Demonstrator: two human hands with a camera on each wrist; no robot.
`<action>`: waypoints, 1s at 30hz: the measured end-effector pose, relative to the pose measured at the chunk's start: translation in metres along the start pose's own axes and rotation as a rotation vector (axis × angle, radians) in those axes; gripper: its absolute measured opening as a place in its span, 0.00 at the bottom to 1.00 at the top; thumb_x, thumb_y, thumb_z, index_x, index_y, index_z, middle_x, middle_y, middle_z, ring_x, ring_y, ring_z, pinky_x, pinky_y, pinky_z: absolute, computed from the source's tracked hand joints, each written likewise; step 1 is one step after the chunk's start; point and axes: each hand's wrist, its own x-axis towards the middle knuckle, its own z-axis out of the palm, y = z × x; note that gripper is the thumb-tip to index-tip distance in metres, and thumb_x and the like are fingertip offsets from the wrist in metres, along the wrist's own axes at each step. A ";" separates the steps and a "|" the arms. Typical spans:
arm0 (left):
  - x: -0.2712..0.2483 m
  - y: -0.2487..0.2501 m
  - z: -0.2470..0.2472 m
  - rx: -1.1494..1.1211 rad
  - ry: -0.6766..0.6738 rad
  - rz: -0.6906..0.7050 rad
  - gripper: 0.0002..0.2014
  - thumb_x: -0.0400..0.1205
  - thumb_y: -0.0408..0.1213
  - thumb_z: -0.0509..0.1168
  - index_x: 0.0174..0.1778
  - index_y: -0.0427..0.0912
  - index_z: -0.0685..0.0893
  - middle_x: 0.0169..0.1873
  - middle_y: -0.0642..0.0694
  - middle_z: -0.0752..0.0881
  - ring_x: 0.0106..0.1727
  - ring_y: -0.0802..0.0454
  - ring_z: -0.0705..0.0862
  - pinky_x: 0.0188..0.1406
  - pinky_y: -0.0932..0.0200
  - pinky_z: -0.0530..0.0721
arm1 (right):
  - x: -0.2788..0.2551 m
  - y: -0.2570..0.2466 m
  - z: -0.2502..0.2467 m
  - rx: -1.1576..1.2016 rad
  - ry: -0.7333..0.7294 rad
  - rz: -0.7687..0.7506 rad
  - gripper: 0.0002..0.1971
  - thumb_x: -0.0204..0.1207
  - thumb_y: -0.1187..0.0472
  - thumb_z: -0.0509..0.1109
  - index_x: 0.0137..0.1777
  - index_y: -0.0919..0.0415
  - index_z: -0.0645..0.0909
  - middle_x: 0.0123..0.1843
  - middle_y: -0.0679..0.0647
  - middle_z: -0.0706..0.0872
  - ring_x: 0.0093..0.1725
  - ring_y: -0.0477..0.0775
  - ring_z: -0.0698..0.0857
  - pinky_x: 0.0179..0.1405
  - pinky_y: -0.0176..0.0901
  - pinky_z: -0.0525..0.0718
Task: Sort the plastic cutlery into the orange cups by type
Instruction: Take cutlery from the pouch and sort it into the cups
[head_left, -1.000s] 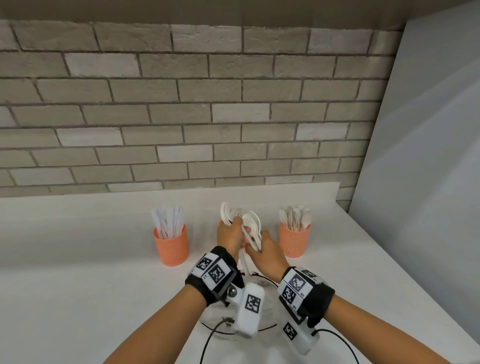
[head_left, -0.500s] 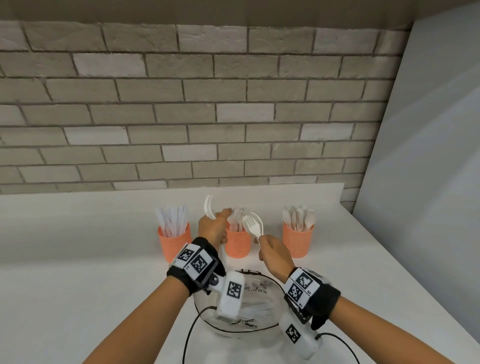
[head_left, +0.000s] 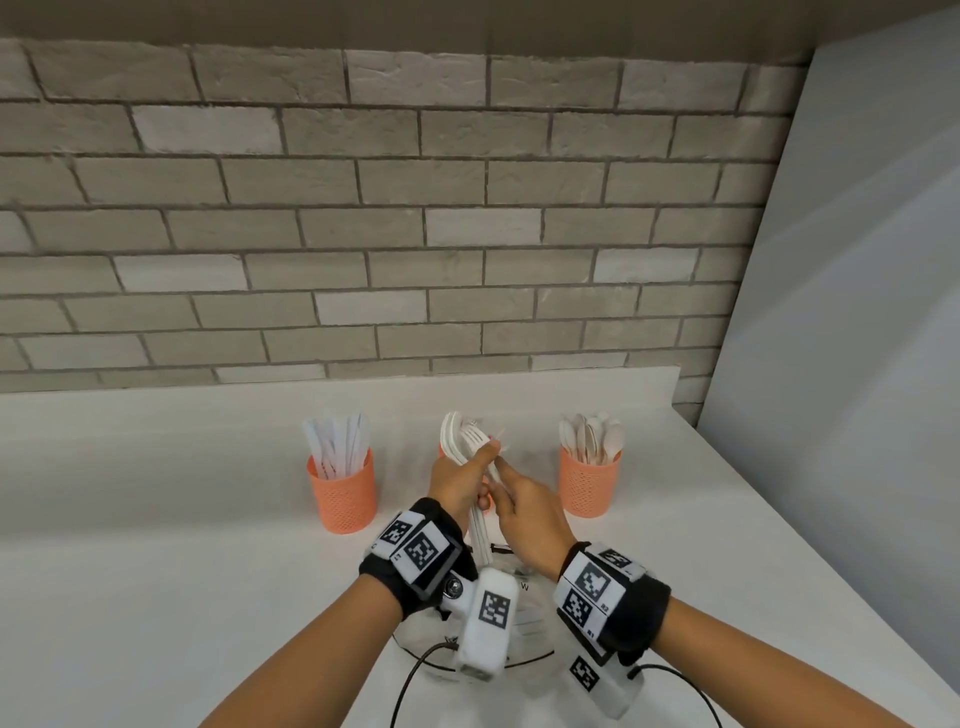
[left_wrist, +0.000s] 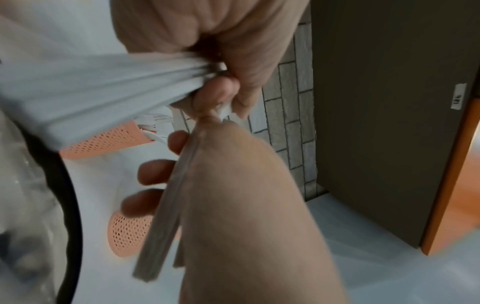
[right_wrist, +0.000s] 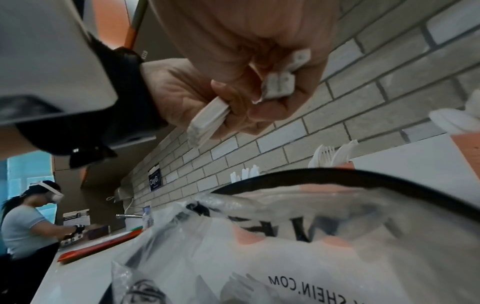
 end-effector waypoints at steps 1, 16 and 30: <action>0.002 0.000 -0.001 -0.007 -0.002 -0.005 0.12 0.79 0.36 0.68 0.52 0.32 0.77 0.17 0.44 0.74 0.08 0.59 0.67 0.09 0.71 0.66 | 0.001 0.000 0.000 0.054 -0.024 0.027 0.23 0.85 0.60 0.54 0.79 0.55 0.63 0.30 0.44 0.74 0.29 0.45 0.74 0.32 0.38 0.71; 0.016 0.008 -0.013 -0.021 -0.053 -0.043 0.13 0.79 0.39 0.69 0.32 0.36 0.78 0.17 0.49 0.73 0.12 0.59 0.68 0.13 0.70 0.68 | 0.010 0.003 -0.010 0.687 -0.127 0.331 0.12 0.85 0.55 0.53 0.47 0.60 0.74 0.27 0.50 0.66 0.15 0.40 0.63 0.12 0.30 0.60; 0.008 -0.010 0.001 -0.157 -0.039 -0.046 0.18 0.80 0.35 0.67 0.62 0.27 0.75 0.22 0.45 0.75 0.11 0.59 0.69 0.11 0.68 0.70 | 0.014 0.010 0.005 0.293 0.074 0.159 0.14 0.85 0.52 0.51 0.46 0.59 0.74 0.32 0.44 0.77 0.34 0.47 0.77 0.33 0.39 0.70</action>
